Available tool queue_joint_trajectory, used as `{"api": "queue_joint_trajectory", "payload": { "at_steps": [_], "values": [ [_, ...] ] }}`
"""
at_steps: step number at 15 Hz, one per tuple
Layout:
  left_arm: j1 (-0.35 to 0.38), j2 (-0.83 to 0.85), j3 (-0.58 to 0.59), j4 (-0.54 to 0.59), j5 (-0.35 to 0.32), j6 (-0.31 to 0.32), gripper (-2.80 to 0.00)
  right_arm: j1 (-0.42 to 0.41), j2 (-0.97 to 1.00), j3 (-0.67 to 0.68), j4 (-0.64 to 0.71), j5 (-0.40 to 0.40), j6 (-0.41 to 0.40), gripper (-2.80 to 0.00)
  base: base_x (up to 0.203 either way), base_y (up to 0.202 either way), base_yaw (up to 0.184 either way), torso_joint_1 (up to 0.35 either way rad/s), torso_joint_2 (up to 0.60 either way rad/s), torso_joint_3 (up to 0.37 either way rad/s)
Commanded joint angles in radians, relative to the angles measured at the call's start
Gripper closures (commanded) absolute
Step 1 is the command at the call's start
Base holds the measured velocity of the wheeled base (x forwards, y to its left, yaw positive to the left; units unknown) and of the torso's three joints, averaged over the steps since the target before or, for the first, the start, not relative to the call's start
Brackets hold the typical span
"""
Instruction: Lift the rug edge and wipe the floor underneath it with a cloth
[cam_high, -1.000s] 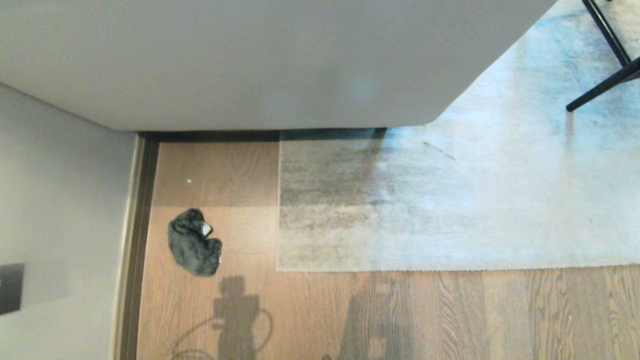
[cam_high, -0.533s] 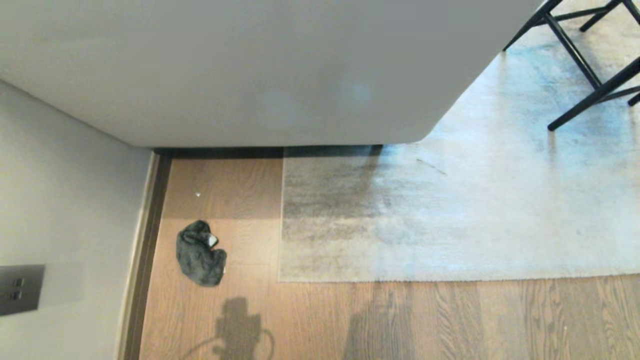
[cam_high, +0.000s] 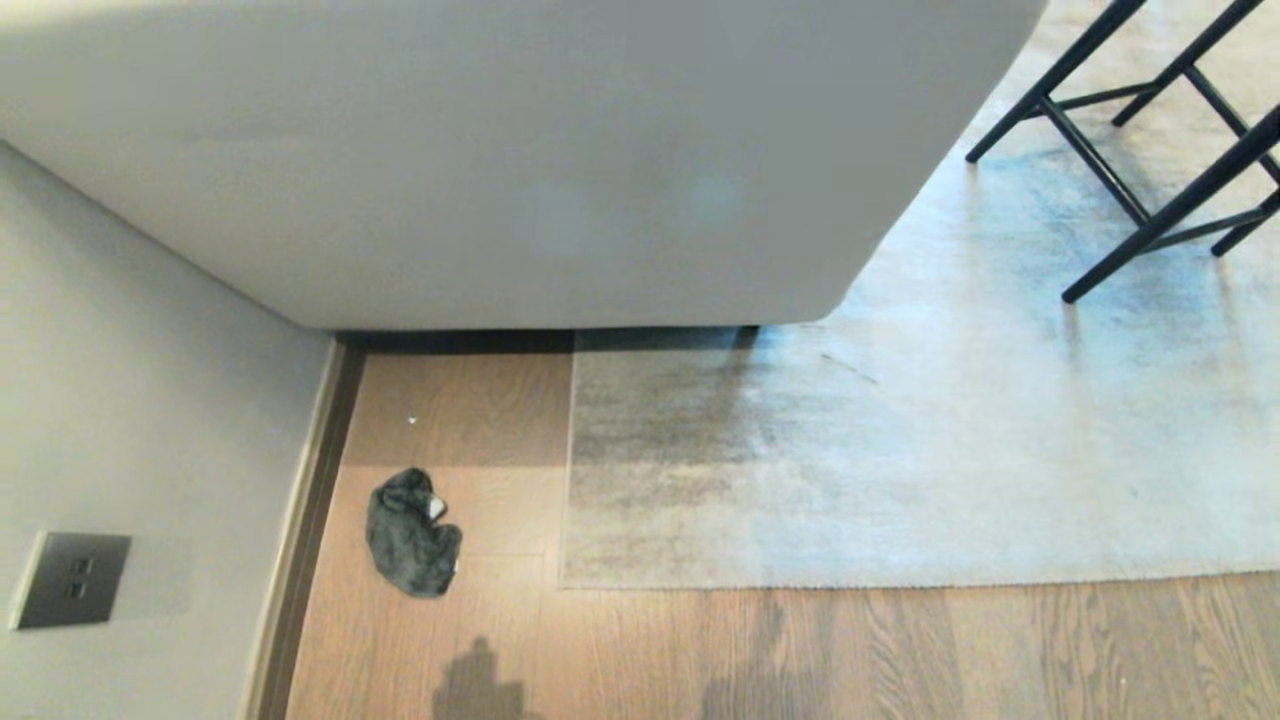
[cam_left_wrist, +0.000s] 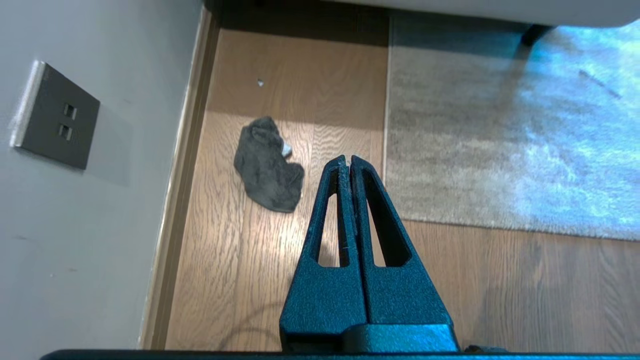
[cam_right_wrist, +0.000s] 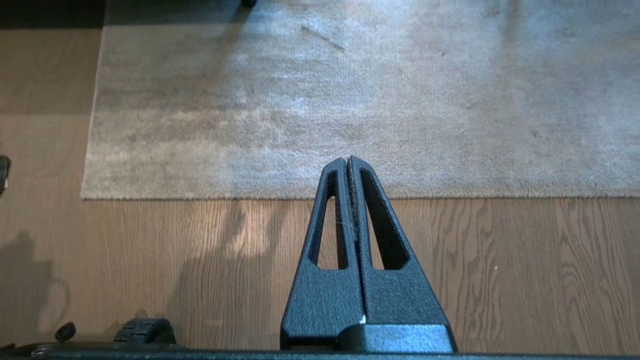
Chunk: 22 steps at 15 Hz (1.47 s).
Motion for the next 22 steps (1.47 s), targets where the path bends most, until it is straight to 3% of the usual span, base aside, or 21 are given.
{"api": "queue_joint_trajectory", "payload": {
  "at_steps": [1, 22],
  "values": [
    [0.000, 0.000, 0.000, -0.001, 0.001, 0.000, 0.00, 0.000, 0.001, 0.000, 0.000, 0.000, -0.001, 0.00, 0.000, 0.000, 0.000, 0.007, -0.01, 0.212],
    [0.000, 0.000, 0.000, 0.001, 0.001, 0.000, 0.00, 0.000, 0.001, 0.000, 0.000, 0.000, -0.001, 0.00, 0.000, 0.000, 0.000, 0.002, 0.00, 0.200]
  ]
}}
